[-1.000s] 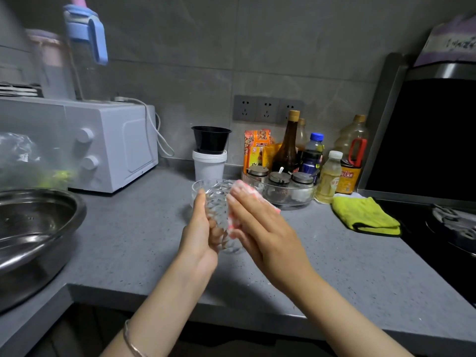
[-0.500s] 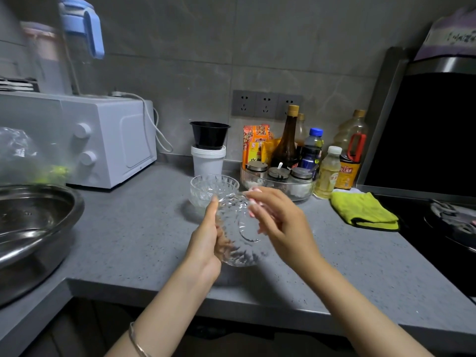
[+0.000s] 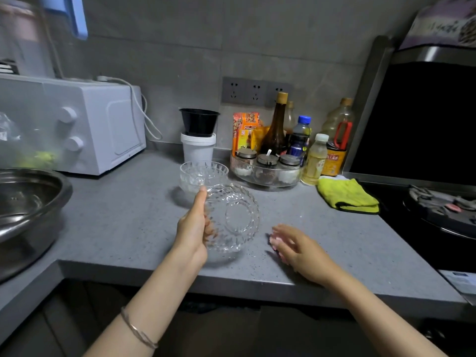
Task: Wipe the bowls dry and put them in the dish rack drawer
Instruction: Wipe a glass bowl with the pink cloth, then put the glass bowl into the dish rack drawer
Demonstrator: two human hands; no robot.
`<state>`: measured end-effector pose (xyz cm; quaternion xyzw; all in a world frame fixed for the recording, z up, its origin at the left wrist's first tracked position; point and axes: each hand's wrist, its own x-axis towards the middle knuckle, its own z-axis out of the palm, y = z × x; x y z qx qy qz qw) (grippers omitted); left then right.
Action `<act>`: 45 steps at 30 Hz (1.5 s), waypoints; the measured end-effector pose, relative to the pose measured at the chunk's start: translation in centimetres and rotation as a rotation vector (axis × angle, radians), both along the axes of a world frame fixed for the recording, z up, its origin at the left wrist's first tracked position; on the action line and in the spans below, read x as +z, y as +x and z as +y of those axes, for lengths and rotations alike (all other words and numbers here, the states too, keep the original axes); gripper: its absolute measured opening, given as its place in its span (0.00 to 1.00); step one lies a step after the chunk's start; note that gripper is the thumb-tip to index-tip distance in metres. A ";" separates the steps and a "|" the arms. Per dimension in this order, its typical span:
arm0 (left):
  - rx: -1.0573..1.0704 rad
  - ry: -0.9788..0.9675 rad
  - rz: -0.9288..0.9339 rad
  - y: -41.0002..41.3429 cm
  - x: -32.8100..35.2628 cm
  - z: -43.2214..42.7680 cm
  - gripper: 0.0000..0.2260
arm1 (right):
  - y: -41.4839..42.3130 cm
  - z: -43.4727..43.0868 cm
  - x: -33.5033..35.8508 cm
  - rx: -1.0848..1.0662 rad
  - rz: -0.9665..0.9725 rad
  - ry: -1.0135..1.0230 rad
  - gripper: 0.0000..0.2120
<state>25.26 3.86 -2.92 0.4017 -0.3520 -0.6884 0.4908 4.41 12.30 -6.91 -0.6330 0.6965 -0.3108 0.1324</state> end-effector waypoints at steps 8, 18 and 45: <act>-0.221 -0.070 -0.035 -4.6 0.5 3.8 0.26 | -0.6 4.6 6.8 0.058 -0.822 -0.015 0.27; -0.769 -0.121 -0.045 -18.8 -0.4 16.7 0.32 | -11.5 21.4 6.9 -0.035 -1.079 0.062 0.25; -1.052 -1.068 -0.921 -46.6 -27.2 32.9 0.30 | -39.1 39.5 -10.2 -0.887 -1.330 0.026 0.06</act>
